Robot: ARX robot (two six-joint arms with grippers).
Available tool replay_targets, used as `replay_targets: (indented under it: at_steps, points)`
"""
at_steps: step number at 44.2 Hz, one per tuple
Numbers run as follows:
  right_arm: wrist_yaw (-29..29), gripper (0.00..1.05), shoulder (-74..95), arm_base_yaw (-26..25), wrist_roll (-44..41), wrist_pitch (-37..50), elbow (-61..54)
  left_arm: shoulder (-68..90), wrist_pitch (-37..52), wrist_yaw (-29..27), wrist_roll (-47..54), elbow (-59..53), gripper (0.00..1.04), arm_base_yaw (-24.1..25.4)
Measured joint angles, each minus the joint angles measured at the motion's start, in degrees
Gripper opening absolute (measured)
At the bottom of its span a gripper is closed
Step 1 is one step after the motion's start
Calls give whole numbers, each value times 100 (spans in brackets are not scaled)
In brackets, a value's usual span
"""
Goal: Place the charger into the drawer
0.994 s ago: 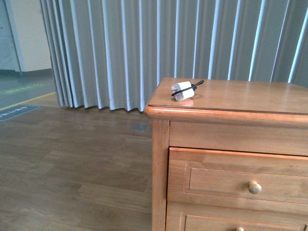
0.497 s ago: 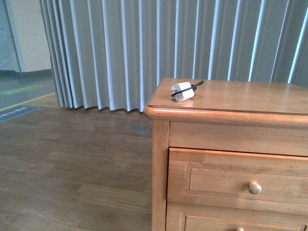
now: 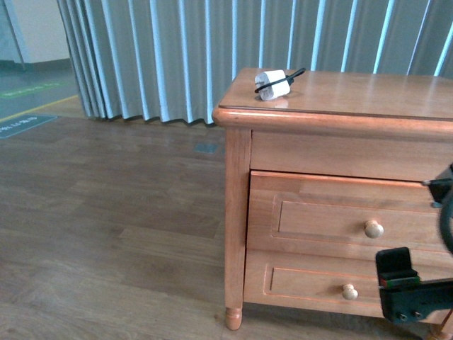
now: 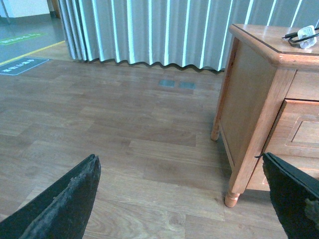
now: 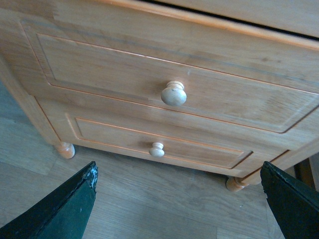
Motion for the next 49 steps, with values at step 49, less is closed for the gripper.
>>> replay_targets:
  at_steps: [49]
  points:
    - [199, 96, 2791, -400, -111, 741, 2341, 0, 0, -2, 0, 0, 99, 0]
